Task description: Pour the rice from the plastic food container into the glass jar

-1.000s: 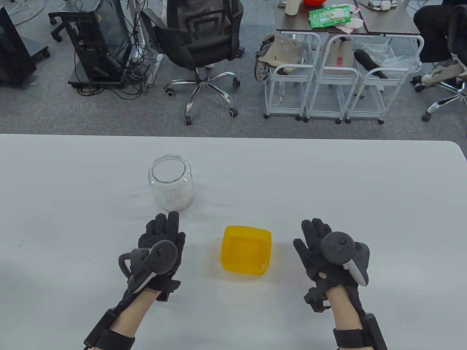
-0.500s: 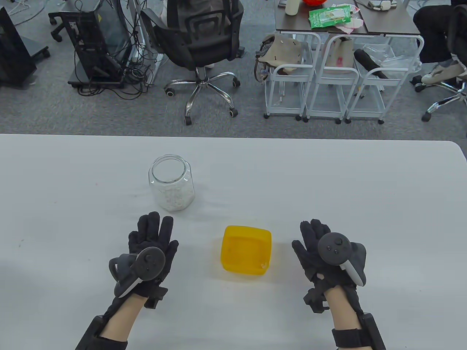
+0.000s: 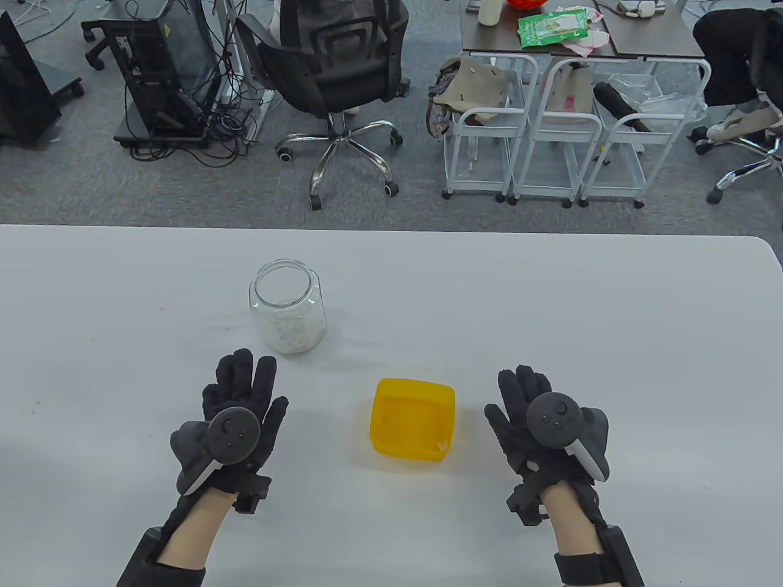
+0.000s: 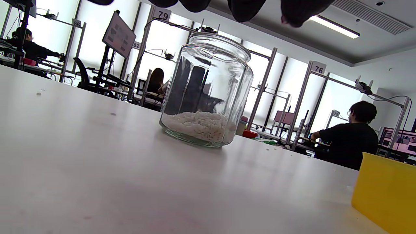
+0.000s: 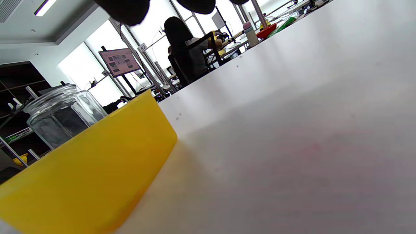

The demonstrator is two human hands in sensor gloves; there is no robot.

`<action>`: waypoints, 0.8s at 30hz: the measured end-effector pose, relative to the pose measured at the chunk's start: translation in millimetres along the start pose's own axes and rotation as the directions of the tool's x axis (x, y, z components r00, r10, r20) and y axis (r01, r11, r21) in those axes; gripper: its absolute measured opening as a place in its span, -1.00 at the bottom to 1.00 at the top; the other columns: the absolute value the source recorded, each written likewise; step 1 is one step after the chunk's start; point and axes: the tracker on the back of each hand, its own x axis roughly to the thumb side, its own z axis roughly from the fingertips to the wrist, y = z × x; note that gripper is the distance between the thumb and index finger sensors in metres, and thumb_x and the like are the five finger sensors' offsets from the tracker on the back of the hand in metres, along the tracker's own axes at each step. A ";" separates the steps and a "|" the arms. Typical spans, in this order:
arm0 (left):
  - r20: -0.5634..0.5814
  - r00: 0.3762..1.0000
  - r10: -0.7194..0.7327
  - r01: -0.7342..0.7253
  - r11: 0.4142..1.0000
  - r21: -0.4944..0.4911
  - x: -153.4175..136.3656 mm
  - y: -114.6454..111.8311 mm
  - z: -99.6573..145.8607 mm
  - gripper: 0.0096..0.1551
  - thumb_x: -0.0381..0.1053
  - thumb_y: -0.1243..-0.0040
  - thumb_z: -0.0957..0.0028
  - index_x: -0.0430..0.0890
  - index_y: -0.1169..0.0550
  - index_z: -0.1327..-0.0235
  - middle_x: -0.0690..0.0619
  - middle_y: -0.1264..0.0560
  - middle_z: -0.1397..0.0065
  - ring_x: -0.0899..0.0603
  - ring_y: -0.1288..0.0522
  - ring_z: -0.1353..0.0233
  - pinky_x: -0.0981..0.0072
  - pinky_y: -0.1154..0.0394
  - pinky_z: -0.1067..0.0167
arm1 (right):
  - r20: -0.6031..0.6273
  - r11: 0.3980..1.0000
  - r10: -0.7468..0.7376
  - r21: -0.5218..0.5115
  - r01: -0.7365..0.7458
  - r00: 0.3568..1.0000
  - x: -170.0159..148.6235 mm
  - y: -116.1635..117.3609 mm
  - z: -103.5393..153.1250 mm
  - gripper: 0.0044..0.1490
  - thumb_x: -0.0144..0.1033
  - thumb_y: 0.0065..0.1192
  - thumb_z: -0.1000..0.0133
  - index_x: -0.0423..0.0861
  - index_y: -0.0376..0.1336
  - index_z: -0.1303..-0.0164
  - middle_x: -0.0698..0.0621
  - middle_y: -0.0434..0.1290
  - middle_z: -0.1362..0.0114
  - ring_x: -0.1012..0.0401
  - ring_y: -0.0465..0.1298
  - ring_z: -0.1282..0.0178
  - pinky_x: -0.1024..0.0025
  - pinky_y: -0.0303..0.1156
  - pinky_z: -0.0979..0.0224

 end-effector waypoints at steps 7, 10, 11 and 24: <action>-0.002 1.000 -0.003 0.003 1.000 0.005 -0.2 0.9 0.7 -0.23 0.29 0.19 -0.21 0.12 -0.10 -0.71 -0.16 0.07 -0.82 -0.36 0.06 -0.75 -0.45 -0.06 -0.48 | 0.070 0.997 0.031 -0.076 -0.026 0.997 7.6 -4.6 2.6 -0.10 0.00 0.00 -0.29 -0.14 -0.12 -0.76 -0.30 -0.17 -0.76 -0.32 -0.23 -0.71 -0.31 -0.18 -0.54; -0.005 1.000 0.002 -0.001 1.000 0.006 -1.1 1.3 0.7 -0.23 0.29 0.19 -0.21 0.12 -0.10 -0.71 -0.16 0.07 -0.82 -0.36 0.06 -0.75 -0.45 -0.06 -0.48 | 0.086 0.991 0.083 -0.110 -0.074 0.993 12.7 -7.0 4.6 -0.10 0.01 0.01 -0.28 -0.13 -0.10 -0.76 -0.29 -0.16 -0.76 -0.31 -0.22 -0.72 -0.30 -0.18 -0.55; -0.006 1.000 0.004 -0.004 1.000 0.005 -1.5 1.4 0.7 -0.23 0.29 0.19 -0.21 0.12 -0.10 -0.71 -0.16 0.06 -0.82 -0.36 0.06 -0.75 -0.45 -0.06 -0.48 | 0.086 0.990 0.091 -0.112 -0.081 0.992 13.3 -7.0 4.9 -0.10 0.01 0.01 -0.28 -0.13 -0.10 -0.76 -0.29 -0.16 -0.76 -0.31 -0.22 -0.72 -0.30 -0.18 -0.55; -0.009 1.000 0.006 -0.006 1.000 0.007 -2.7 3.3 1.5 -0.23 0.28 0.18 -0.20 0.12 -0.11 -0.71 -0.17 0.06 -0.82 -0.37 0.06 -0.75 -0.45 -0.06 -0.48 | 0.079 0.992 0.085 -0.096 -0.077 0.993 12.1 -4.8 3.9 -0.10 0.01 0.01 -0.28 -0.14 -0.09 -0.75 -0.29 -0.16 -0.76 -0.31 -0.22 -0.72 -0.31 -0.18 -0.54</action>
